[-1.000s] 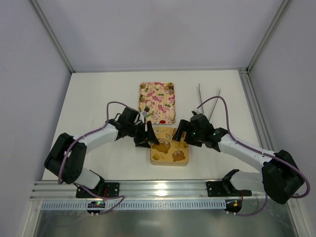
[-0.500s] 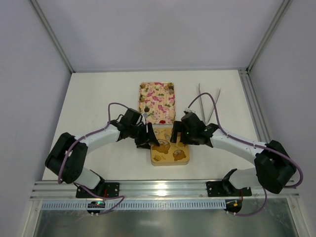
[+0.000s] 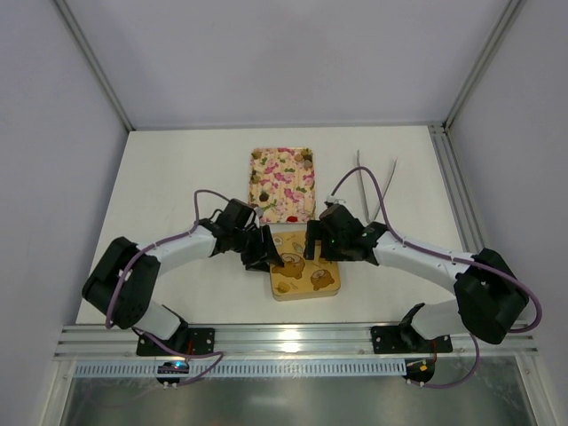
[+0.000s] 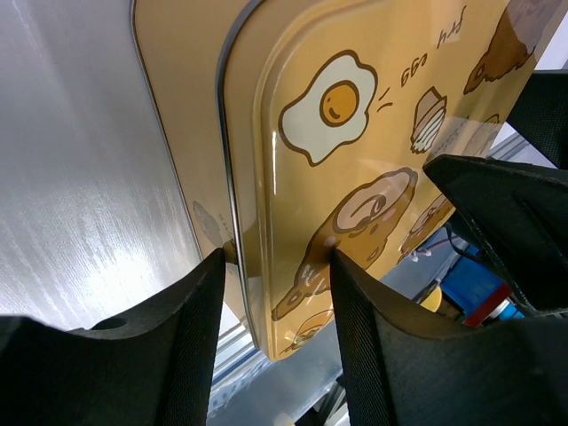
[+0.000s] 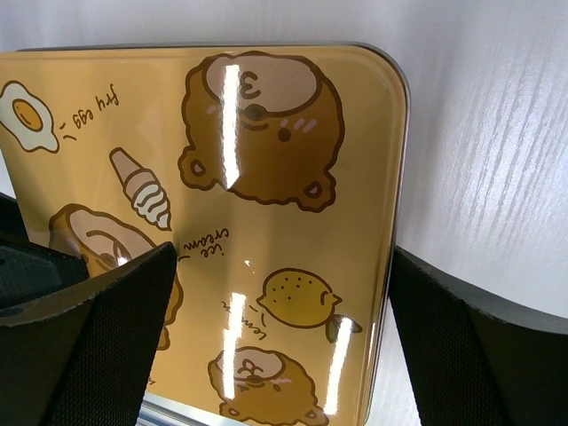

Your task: Pack the chocolate

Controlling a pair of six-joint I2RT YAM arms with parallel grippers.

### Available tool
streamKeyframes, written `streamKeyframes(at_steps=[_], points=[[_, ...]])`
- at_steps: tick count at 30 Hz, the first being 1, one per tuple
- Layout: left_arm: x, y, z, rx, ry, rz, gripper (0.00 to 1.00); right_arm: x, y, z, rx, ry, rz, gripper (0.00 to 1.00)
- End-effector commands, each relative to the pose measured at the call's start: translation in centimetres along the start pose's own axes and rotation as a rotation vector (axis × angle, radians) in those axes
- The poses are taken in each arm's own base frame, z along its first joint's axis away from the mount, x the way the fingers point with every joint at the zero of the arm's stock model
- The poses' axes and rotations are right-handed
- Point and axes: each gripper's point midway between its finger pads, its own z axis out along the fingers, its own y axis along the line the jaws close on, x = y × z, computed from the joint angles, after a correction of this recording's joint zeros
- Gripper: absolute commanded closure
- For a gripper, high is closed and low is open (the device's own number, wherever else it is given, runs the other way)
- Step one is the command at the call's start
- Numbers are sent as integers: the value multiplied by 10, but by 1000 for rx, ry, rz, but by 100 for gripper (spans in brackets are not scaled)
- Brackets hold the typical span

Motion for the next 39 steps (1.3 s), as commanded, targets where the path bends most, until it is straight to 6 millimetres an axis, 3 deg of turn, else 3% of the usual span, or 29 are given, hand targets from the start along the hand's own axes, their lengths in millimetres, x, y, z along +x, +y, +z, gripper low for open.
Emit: streamKeyframes(at_steps=[1,11,16,24,39], points=[[1,1,8,-2,8,-3,52,-1,15,4,-48,0,-10,2],[8,29,20,-102,48,-41,53,24,2,16,-58,37,25,3],[1,29,18,-122,30,-32,50,34,-2,16,-75,44,39,3],[-9,44,10,-161,14,-62,51,49,5,14,-158,73,75,16],[-16,58,10,-196,13,-74,57,49,9,6,-203,60,108,41]])
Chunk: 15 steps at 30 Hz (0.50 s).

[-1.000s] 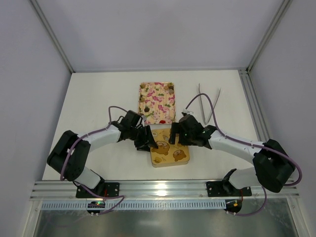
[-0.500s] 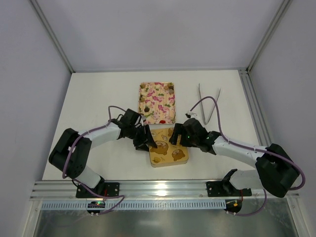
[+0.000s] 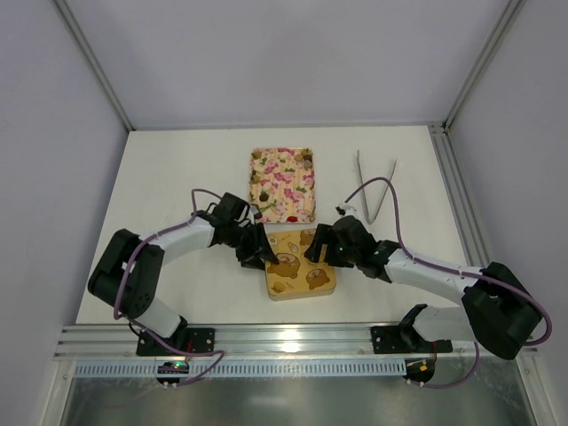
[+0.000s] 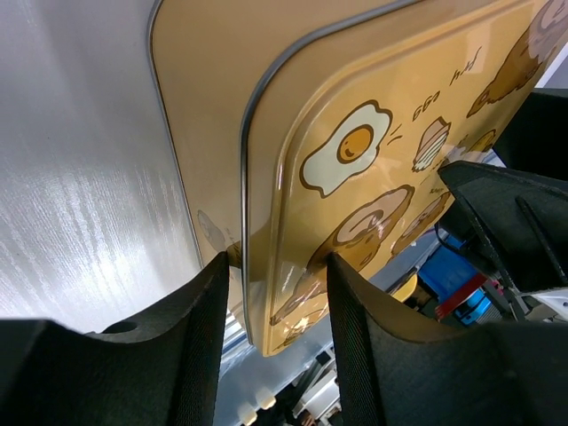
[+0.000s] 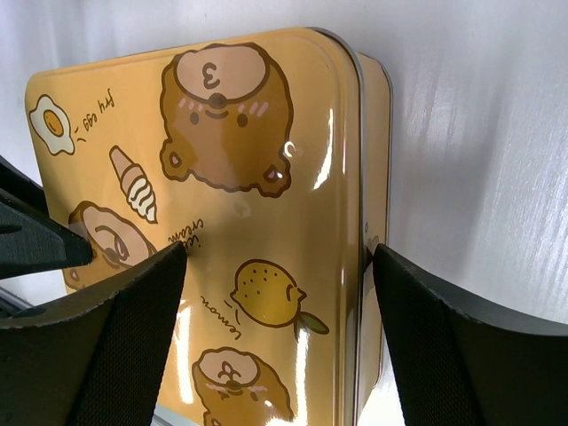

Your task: Pack the chocolate

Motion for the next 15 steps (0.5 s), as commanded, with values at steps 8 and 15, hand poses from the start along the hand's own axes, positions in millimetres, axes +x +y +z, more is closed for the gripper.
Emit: streamKeyframes(at_steps=[8,15], points=[[-22,36,5,-203,-76,51,57,23,9,-15,-33,125,-28,35],[-46,12,-20,-226,-113,158,49,-31,20,-35,-23,16,-69,13]])
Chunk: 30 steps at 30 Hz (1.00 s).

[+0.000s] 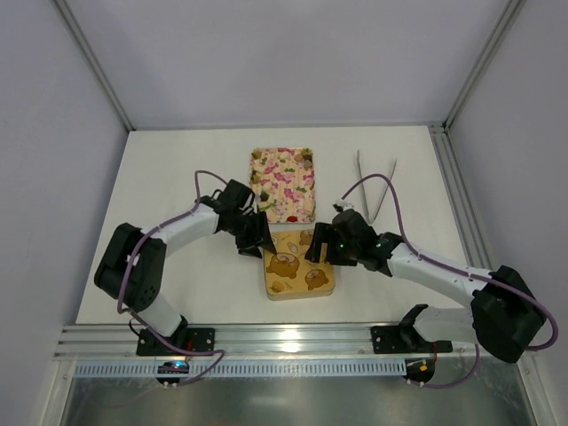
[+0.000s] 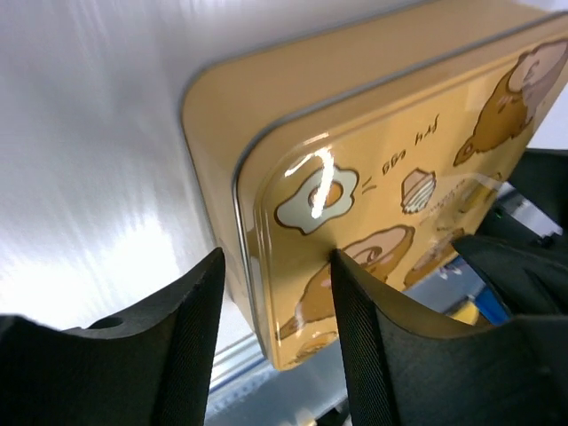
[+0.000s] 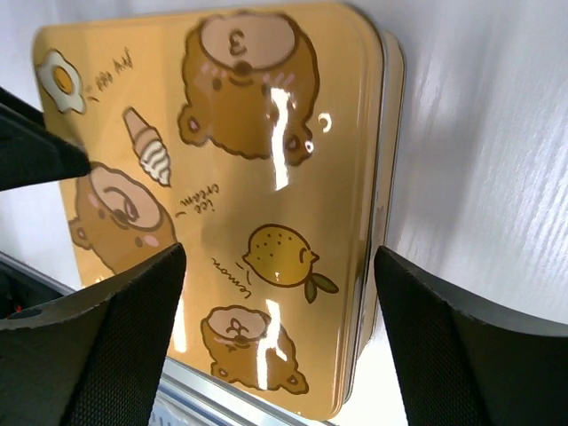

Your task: Pack the chocolate

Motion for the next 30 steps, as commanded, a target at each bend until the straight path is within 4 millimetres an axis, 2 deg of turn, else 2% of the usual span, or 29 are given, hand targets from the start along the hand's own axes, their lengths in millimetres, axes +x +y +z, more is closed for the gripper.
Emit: streamKeyframes(at_steps=[1,2,3,6,7,9,11,13,14,17,21,24,30], points=[[-19,16,-13,-136,-51,75,48,-39,15,-24,-41,-76,-46,8],[-23,14,-17,-143,-60,98,43,-48,18,-30,-45,-97,-48,5],[-30,7,-25,-140,-76,114,40,-58,12,-36,-33,-115,-51,1],[-39,-1,-39,-156,-99,161,37,-87,13,-52,-40,-171,-46,0],[-43,-7,-49,-160,-114,175,36,-92,12,-61,-39,-184,-51,0],[-50,-13,-64,-175,-153,212,34,-115,20,-81,-49,-256,-78,0],[-56,-28,-91,-164,-219,248,32,-136,29,-112,-59,-354,-103,0],[-61,-38,-115,-167,-284,281,31,-150,25,-134,-23,-429,-105,0],[-61,-44,-131,-157,-331,299,31,-161,31,-155,-34,-491,-111,0],[-61,-55,-170,-150,-449,329,30,-176,24,-189,21,-591,-111,0],[-50,-64,-203,-105,-555,351,29,-183,16,-221,68,-672,-103,0],[-43,-66,-217,-79,-605,362,27,-183,13,-232,79,-700,-117,0],[-41,-68,-225,-69,-629,373,26,-184,7,-237,101,-728,-115,0]])
